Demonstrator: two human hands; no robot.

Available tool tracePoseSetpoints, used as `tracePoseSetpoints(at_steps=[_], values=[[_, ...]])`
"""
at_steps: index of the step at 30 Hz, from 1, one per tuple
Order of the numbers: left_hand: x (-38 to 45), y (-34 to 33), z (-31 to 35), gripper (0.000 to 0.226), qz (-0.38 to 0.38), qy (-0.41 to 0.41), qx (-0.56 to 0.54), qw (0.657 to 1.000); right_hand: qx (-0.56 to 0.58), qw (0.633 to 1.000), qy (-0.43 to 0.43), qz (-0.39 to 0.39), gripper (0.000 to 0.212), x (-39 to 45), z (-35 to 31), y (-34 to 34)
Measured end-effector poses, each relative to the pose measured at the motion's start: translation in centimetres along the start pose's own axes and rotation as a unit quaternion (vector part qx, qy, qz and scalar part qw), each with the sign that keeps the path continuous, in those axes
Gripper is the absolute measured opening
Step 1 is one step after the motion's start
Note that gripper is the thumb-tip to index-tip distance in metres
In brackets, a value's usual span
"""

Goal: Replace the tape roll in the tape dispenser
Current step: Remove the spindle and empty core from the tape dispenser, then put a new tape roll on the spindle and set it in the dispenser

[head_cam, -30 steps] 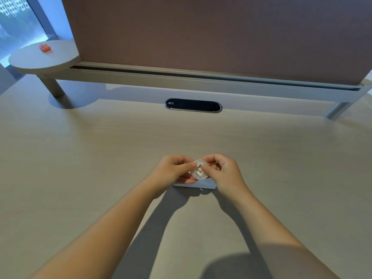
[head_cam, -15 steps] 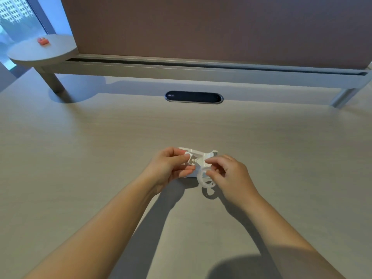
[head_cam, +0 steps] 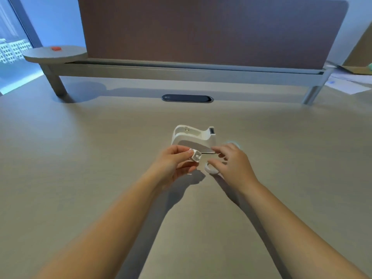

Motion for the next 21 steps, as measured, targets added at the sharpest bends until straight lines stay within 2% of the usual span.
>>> tracePoseSetpoints(at_steps=[4,7,12,15,18,21], values=[[-0.9,-0.7,0.2,0.007,-0.012,-0.014,0.036,0.999,0.078,0.996,0.037,-0.013,0.04,-1.5,-3.3,0.4],[-1.2,-1.5,0.2,0.009,-0.027,-0.026,0.059,0.998,0.07,0.996,0.049,-0.007,0.029,-2.5,-3.7,0.4],[-1.0,-3.0,-0.1,0.014,-0.025,-0.013,0.053,0.998,0.064,0.997,0.027,0.026,0.021,-3.2,-2.1,2.1],[0.0,-4.2,-0.2,0.014,0.014,-0.029,0.123,0.992,0.069,0.994,-0.025,0.077,0.018,-3.3,0.6,4.1],[1.8,-6.1,-0.4,0.007,0.043,-0.075,0.24,0.967,0.077,0.989,-0.067,0.109,0.022,-3.1,3.9,6.0],[4.1,-8.2,-0.4,0.024,0.081,-0.141,0.418,0.894,0.095,0.983,-0.096,0.121,0.031,-3.0,6.1,7.4]])
Point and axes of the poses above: each hand's wrist, its own x-axis towards the middle knuckle, its own y-axis out of the back of the hand, z = x × y, the point moved 3 cm from there along x, towards the middle knuckle, and after that the axes turned 5 degrees about x, right-handed, at the moved point
